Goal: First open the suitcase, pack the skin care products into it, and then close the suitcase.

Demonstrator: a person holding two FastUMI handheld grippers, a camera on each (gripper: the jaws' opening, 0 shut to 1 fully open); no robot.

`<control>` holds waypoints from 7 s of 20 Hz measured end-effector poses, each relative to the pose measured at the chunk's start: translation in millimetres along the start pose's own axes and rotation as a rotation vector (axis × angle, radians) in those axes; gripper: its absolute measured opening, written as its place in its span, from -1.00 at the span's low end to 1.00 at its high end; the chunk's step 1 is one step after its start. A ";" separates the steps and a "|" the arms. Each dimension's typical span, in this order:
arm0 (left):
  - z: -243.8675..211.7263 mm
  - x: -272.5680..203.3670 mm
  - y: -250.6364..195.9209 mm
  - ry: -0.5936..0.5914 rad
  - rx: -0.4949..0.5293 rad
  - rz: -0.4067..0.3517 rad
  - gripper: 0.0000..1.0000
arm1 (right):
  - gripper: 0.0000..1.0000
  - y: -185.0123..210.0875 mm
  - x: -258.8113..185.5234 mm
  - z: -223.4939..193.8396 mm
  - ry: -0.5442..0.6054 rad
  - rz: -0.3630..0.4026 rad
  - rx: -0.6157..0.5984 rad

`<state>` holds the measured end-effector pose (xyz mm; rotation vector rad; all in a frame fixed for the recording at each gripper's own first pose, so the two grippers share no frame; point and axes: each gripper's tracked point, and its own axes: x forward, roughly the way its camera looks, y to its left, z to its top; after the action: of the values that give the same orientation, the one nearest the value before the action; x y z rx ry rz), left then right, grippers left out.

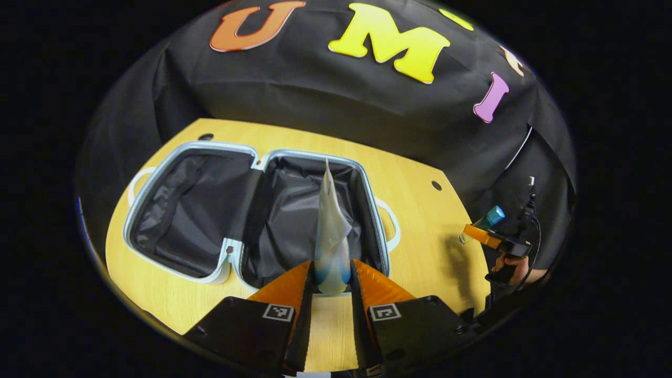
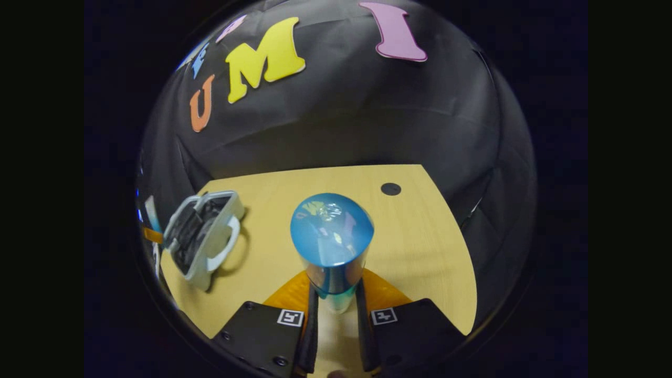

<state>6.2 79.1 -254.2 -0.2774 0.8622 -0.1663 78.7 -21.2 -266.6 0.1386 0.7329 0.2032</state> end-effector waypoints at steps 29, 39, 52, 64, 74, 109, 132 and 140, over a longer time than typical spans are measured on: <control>-16.1 88.9 42.5 0.657 -0.061 -0.009 0.41 | -0.46 113.7 -129.3 8.7 0.033 0.213 -0.022; -1.5 -61.1 23.8 0.036 -0.066 -0.007 0.96 | -0.46 290.9 -26.2 5.8 0.481 0.421 -0.073; -134.2 -187.1 54.5 -0.137 -0.349 0.080 0.95 | -0.46 307.6 119.1 -80.1 0.925 -0.011 0.078; -104.6 -207.5 71.8 -0.209 -0.301 0.121 0.95 | -0.15 313.3 127.0 -81.8 0.864 -0.062 0.187; 18.1 -201.1 188.7 -0.601 -0.232 0.190 0.94 | 0.19 325.5 33.6 -43.5 0.701 0.152 0.045; 180.0 -102.3 309.3 -0.455 -0.134 0.345 -0.91 | 0.36 207.8 -154.9 111.9 -0.143 0.230 -0.132; 113.4 44.2 -122.4 -0.525 0.338 0.146 -0.91 | 0.35 -36.1 -265.1 103.7 -0.304 -0.239 -0.035; 78.6 100.5 -128.8 -0.428 0.378 0.162 -0.92 | 0.35 -44.4 -257.0 85.1 -0.250 -0.257 -0.027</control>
<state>126.7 -55.4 -239.0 0.1112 0.4126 -0.1097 -44.2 -128.5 -46.0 0.0422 0.4929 -0.0494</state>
